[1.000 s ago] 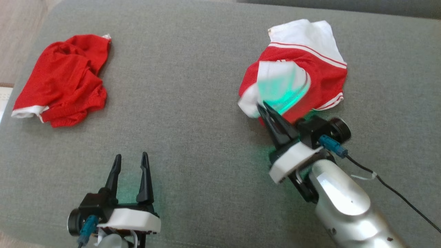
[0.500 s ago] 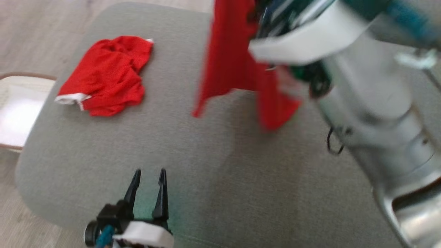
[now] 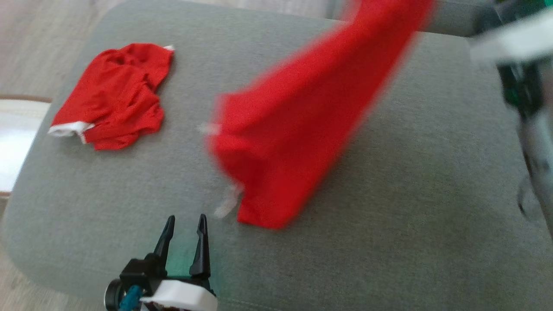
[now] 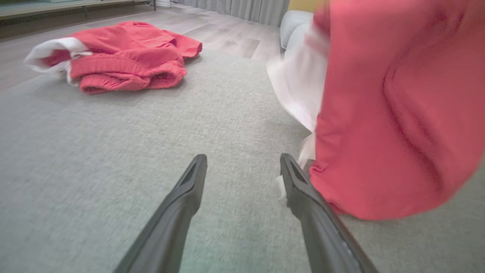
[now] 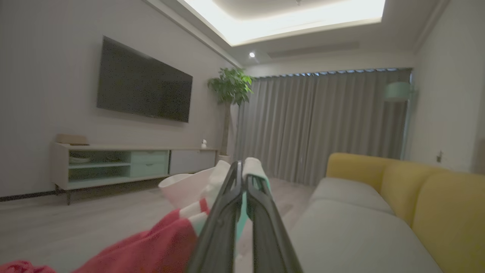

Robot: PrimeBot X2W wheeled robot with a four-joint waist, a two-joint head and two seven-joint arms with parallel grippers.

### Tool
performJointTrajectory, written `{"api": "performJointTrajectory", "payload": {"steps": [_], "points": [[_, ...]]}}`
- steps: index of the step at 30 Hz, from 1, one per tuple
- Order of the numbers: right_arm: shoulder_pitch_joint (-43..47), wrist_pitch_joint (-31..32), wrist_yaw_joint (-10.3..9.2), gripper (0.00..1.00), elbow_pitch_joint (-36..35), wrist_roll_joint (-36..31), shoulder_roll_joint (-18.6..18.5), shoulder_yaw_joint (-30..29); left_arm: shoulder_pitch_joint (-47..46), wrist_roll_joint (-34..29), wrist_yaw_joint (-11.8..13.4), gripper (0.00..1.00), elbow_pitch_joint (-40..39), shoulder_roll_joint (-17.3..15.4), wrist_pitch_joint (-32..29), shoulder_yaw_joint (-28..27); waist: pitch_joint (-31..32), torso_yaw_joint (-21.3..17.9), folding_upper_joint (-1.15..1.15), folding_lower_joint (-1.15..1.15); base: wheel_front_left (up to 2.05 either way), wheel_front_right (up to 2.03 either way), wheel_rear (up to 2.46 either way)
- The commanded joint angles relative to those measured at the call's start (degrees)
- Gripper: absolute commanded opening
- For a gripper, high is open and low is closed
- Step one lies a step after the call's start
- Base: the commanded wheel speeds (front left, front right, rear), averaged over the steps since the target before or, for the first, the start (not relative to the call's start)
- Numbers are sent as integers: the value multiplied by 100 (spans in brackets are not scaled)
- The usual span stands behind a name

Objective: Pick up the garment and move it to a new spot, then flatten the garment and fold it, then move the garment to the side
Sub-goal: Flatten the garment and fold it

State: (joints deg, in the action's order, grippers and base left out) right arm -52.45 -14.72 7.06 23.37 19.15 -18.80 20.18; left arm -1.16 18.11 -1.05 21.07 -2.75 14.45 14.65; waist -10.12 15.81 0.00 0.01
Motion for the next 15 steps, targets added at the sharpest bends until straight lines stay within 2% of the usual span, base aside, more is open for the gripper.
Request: {"api": "performJointTrajectory", "payload": {"steps": [1, 3, 6, 7, 8, 9, 15], "points": [[689, -28, 43, 0, -106, -6, -165, -310, -241, -55, -16, 100, -167, -13, 55, -179, -43, -213, 0, -1, 0, 0, 0], [1030, -28, 43, 0, -71, -11, -240, -497, -253, -60, -23, 100, -164, -13, 55, -180, -44, -274, 0, -1, 0, 0, 0], [2044, -28, 43, 0, 44, -68, -293, -1132, -279, -103, -41, 100, -156, -13, 55, -196, -32, -466, 0, -1, 0, 0, 0], [2339, -28, 43, 5, 81, -89, -248, -1348, -284, -120, -50, 100, -155, -13, 55, -204, -30, -531, 0, -1, 0, 0, 0], [2586, -28, 43, 80, 69, -118, -179, -1559, -291, -130, -51, 100, -162, -13, 55, -221, -36, -601, 0, -1, 0, 0, 0], [2804, -28, 43, 100, 53, -170, -101, -1727, -301, -145, -58, 100, -165, -13, 55, -234, -38, -669, 0, -1, 0, 0, 0], [3645, -28, 43, 100, -277, -609, 498, -2349, -415, -149, -114, 100, -181, -13, 55, -216, -23, -994, 0, -1, 0, 0, 0]]}}
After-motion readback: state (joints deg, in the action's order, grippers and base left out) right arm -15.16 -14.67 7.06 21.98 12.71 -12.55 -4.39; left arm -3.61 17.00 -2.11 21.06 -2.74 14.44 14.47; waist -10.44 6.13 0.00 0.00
